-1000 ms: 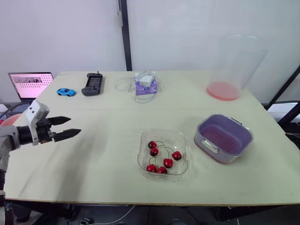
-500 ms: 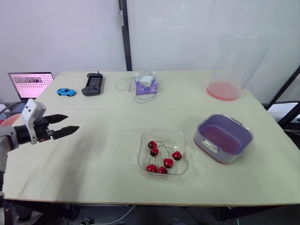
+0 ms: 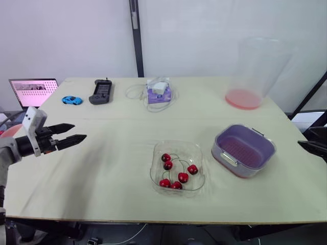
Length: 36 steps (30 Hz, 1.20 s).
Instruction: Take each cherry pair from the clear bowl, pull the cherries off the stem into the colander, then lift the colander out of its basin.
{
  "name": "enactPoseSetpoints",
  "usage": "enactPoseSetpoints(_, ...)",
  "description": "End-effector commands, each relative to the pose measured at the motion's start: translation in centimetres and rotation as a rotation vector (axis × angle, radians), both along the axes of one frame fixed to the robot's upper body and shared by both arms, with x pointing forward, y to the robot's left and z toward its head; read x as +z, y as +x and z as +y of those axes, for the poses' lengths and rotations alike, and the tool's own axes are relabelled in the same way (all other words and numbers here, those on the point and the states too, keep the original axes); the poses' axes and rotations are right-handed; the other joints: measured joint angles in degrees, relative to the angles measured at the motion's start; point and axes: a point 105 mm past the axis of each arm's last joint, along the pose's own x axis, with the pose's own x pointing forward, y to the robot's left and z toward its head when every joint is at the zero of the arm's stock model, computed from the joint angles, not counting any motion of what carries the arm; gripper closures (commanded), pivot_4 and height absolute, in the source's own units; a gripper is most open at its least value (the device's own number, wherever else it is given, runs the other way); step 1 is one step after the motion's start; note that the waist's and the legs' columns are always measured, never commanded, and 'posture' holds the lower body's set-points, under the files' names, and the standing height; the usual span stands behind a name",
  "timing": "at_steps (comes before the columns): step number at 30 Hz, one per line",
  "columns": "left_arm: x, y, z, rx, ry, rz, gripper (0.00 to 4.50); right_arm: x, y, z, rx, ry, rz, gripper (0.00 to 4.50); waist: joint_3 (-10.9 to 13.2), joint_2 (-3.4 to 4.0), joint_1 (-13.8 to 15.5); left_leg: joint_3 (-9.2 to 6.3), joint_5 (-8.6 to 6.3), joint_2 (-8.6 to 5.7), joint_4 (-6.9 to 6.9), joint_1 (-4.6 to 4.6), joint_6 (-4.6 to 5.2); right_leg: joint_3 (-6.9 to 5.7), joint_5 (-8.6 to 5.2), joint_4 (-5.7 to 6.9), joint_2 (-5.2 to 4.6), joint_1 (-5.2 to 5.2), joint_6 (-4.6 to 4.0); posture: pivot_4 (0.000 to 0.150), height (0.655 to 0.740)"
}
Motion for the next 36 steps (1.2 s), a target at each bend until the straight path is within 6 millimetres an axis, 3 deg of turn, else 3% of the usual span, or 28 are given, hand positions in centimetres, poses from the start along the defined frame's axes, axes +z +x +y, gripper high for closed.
enactPoseSetpoints(1,2.0,-1.7,-1.2,-0.107,0.011,-0.095,0.02,0.6,0.0,2.9,0.086,-0.03,0.06,0.0,0.0,0.0,0.0,0.0,0.0,0.0,-0.01,0.0,0.0,0.01,0.0,0.0,0.0,0.0,0.0,0.15,0.7332)
enactPoseSetpoints(4,2.0,-2.9,-2.4,-0.175,0.007,-0.116,0.02,0.2,-0.4,5.9,0.197,-0.084,0.128,0.0,0.0,0.02,0.0,0.0,0.0,0.06,-0.04,-0.01,0.0,0.01,0.0,0.0,0.05,-0.06,-0.01,0.15,0.7332)
enactPoseSetpoints(8,1.0,-3.9,-3.8,-0.159,0.013,-0.134,0.02,1.9,0.7,9.6,0.279,-0.152,0.089,0.0,0.0,0.07,0.0,0.05,0.0,0.07,0.06,0.0,0.0,0.04,0.01,0.06,0.01,-0.02,-0.02,0.15,0.7332)
enactPoseSetpoints(13,-1.3,-6.4,-5.8,-0.195,0.06,-0.122,0.02,3.6,1.8,16.1,0.508,-0.244,0.049,0.0,0.0,0.06,0.0,0.07,0.0,0.15,-0.03,-0.01,0.0,0.05,0.0,0.0,0.04,-0.12,-0.03,0.15,0.7332)
enactPoseSetpoints(16,-1.9,-6.9,-7.0,-0.196,-0.003,-0.131,0.02,3.3,2.4,20.1,0.589,-0.279,0.044,0.0,0.0,0.04,0.2,0.02,0.0,0.19,-0.01,-0.04,0.0,-0.02,0.02,-0.03,0.06,-0.11,-0.06,0.15,0.7332)
enactPoseSetpoints(19,-2.0,-7.7,-8.6,-0.231,-0.054,-0.138,0.02,2.5,3.0,22.6,0.61,-0.327,0.08,0.0,0.0,-0.01,0.3,0.0,0.0,0.16,0.01,-0.14,-0.01,-0.05,0.02,-0.06,0.01,-0.14,-0.06,0.15,0.7332)
enactPoseSetpoints(25,-1.4,-8.2,-10.1,-0.267,-0.094,-0.143,0.02,0.6,3.6,24.6,0.591,-0.454,0.147,0.0,0.0,-0.02,0.6,-0.08,0.0,0.12,0.09,-0.49,-0.01,-0.12,0.04,-0.09,-0.02,-0.42,-0.07,0.15,0.7332)
enactPoseSetpoints(30,-1.3,-7.3,-10.1,-0.256,-0.105,-0.157,0.02,-1.6,4.1,27.0,0.545,-0.507,0.218,0.0,0.0,-0.02,0.0,-0.08,0.0,0.13,0.09,-0.45,-0.01,-0.11,0.07,0.02,0.04,-0.47,-0.12,0.15,0.7332)
enactPoseSetpoints(36,-0.9,-6.4,-11.4,-0.305,-0.116,-0.162,0.02,-3.9,4.7,28.0,0.455,-0.591,0.268,0.0,0.0,-0.05,0.2,-0.11,0.01,0.12,0.13,-0.55,-0.02,-0.13,0.07,0.06,0.03,-0.54,-0.12,0.15,0.7332)
